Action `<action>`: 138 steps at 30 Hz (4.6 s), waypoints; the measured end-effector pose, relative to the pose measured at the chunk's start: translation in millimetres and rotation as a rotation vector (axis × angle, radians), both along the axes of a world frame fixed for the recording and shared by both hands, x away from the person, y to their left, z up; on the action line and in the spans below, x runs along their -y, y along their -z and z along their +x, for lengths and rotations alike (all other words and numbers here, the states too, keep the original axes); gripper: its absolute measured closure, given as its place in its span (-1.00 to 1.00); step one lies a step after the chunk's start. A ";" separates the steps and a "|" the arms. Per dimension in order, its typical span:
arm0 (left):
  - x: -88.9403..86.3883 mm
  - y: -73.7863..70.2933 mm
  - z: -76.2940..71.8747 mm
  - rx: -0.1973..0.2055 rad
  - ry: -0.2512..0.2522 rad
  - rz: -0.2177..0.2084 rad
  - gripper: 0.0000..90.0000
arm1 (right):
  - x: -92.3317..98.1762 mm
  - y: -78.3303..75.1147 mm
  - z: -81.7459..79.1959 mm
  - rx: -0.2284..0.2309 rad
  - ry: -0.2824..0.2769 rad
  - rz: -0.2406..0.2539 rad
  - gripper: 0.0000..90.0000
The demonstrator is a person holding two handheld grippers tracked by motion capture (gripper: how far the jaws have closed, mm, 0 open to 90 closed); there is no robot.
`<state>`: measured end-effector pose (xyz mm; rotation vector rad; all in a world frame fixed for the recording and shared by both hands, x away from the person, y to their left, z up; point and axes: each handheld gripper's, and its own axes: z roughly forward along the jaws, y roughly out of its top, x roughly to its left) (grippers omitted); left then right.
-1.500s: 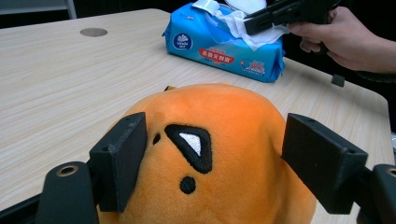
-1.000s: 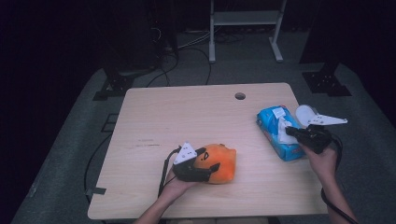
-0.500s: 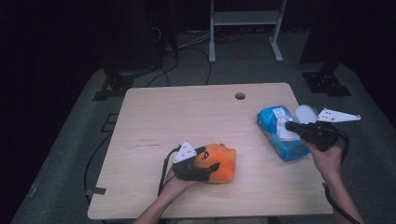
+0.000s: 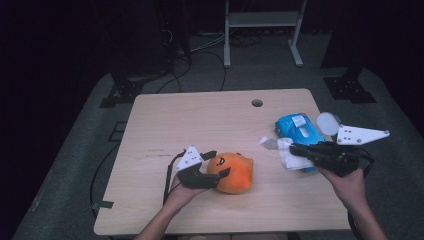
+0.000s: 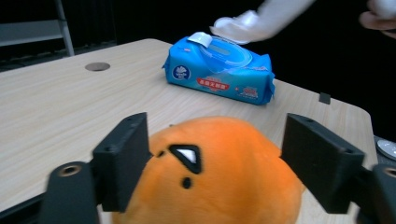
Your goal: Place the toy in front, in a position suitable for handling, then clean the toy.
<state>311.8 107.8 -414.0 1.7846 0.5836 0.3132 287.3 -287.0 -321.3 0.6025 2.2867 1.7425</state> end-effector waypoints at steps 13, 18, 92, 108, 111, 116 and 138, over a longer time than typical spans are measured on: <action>-9.9 18.3 7.3 -0.051 0.088 0.073 -0.14 | -63.2 34.5 22.2 -0.157 -0.166 -0.078 0.92; -11.0 19.8 4.1 -0.054 0.094 0.078 -0.14 | -89.5 57.8 39.0 -0.164 -0.155 -0.135 0.90; -5.9 34.8 27.4 -0.145 0.118 0.087 -0.28 | -113.6 102.4 18.6 0.018 -0.028 -0.196 0.77; -6.0 31.3 30.6 -0.129 0.173 0.117 -0.33 | -97.1 111.0 31.1 -0.069 0.048 -0.129 0.76; -5.8 32.0 29.9 -0.125 0.171 0.115 -0.31 | -97.4 110.7 29.6 -0.064 0.050 -0.135 0.76; -5.8 33.3 30.7 -0.129 0.165 0.106 -0.31 | -97.5 110.0 30.2 -0.064 0.050 -0.138 0.76; -8.1 36.7 32.3 -0.148 0.151 0.088 -0.31 | -121.0 96.8 14.8 0.024 -0.017 -0.162 0.75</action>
